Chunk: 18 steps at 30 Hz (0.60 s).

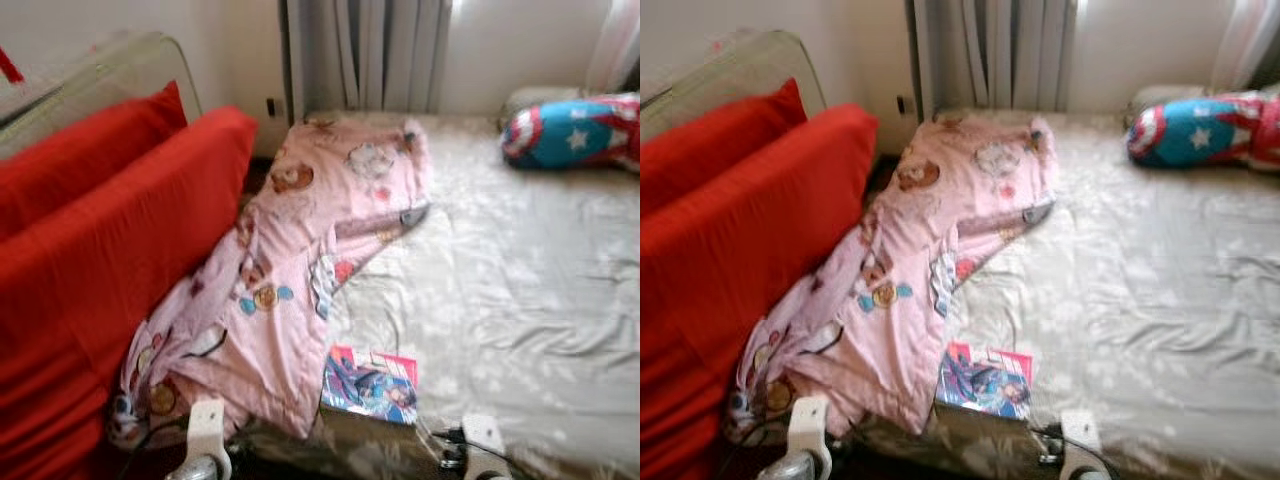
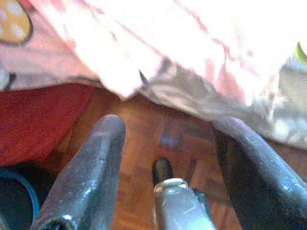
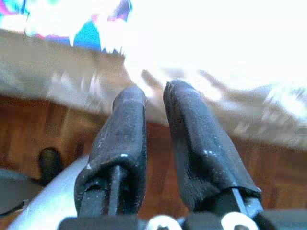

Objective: Clean up the room

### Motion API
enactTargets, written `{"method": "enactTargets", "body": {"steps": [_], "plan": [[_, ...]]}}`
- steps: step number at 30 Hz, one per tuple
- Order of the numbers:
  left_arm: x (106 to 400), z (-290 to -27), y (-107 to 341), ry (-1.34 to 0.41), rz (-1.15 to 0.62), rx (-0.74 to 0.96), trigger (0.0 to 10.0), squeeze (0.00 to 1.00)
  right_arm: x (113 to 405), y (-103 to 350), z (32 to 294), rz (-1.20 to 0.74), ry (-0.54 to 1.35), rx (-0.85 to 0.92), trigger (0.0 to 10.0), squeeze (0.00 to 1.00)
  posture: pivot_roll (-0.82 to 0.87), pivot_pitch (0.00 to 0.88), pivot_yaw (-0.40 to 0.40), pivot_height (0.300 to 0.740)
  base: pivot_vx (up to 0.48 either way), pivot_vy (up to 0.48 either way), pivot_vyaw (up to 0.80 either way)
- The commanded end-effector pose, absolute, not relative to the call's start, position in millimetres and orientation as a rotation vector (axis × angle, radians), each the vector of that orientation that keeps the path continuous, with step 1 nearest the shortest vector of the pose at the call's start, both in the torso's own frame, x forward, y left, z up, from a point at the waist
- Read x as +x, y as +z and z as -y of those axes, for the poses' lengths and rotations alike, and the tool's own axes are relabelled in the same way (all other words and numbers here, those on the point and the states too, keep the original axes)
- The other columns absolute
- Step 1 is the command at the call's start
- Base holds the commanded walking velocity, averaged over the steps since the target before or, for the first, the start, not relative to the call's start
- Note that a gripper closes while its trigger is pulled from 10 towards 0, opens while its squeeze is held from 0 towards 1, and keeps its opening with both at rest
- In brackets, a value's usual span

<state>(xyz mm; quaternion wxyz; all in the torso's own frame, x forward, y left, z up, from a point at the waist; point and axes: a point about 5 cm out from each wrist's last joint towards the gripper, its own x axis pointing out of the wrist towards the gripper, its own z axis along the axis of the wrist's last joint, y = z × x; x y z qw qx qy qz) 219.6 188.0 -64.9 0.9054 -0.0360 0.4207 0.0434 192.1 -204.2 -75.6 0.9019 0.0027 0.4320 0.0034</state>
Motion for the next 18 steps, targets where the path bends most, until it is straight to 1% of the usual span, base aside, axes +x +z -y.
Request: {"method": "enactTargets", "body": {"steps": [1, 5, 11, 18], "plan": [[213.6, -199.5, -66.7, 0.108, -0.882, -0.045, 10.0, 0.0, 190.7, -78.0, 193.6, -0.898, 0.025, 0.026, 10.0, 0.0, -0.15, 0.013, 0.039, 0.74, 0.0, 0.0, 0.0], [212.4, -200.1, -66.9, 0.108, -0.868, -0.059, 10.0, 0.0, 190.3, -77.7, 192.2, -0.877, 0.027, 0.027, 10.0, 0.0, -0.16, 0.018, 0.048, 0.74, 0.0, 0.0, 0.0], [210.5, -201.8, -67.2, 0.082, -0.859, -0.036, 10.0, 0.0, 188.3, -78.2, 189.7, -0.852, 0.022, 0.055, 10.0, 0.0, -0.17, 0.027, 0.06, 0.74, 0.0, 0.0, 0.0], [204.1, -205.5, -68.9, 0.106, -0.828, -0.03, 10.0, 0.0, 182.2, -80.3, 187.1, -0.836, 0.04, 0.044, 10.0, 0.0, -0.17, 0.027, 0.07, 0.74, 0.0, 0.0, 0.0]]}}
